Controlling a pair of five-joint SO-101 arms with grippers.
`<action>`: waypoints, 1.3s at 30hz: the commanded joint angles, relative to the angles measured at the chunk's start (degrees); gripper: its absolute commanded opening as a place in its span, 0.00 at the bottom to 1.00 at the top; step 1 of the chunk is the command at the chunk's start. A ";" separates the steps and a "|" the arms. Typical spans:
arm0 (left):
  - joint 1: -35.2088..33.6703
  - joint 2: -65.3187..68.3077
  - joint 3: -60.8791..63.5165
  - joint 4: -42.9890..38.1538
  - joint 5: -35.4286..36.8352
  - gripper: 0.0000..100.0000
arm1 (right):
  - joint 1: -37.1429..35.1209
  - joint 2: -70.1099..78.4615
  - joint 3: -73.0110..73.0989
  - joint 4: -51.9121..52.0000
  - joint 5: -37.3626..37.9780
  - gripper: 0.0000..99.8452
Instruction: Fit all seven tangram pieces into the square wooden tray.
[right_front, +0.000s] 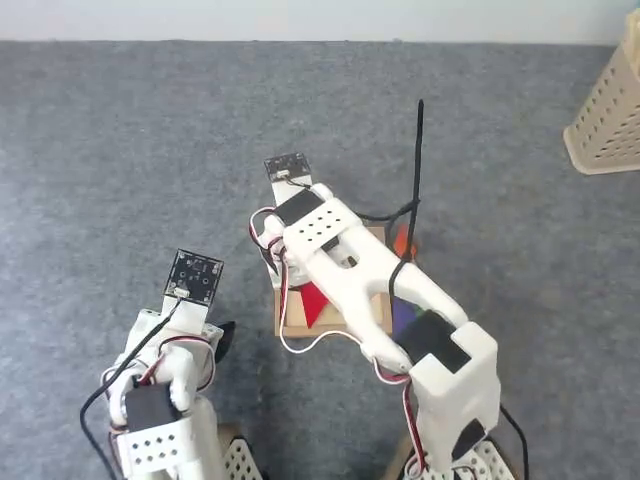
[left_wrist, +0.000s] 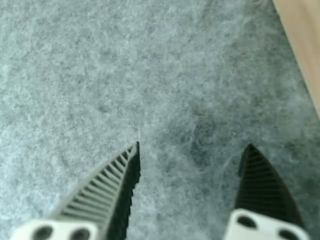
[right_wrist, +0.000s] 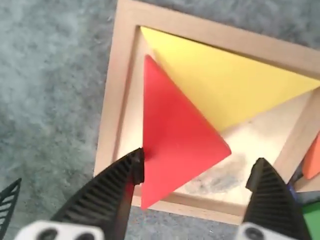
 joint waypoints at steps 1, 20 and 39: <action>0.09 -0.97 -0.75 0.09 0.35 0.30 | 3.12 -4.00 -3.78 4.18 6.42 0.27; 0.09 -0.97 -0.75 0.09 0.35 0.30 | 12.18 -36.97 43.52 -33.45 26.73 0.03; 0.09 -0.97 -0.75 0.09 0.35 0.30 | 7.69 -24.66 37.10 -34.07 26.73 0.03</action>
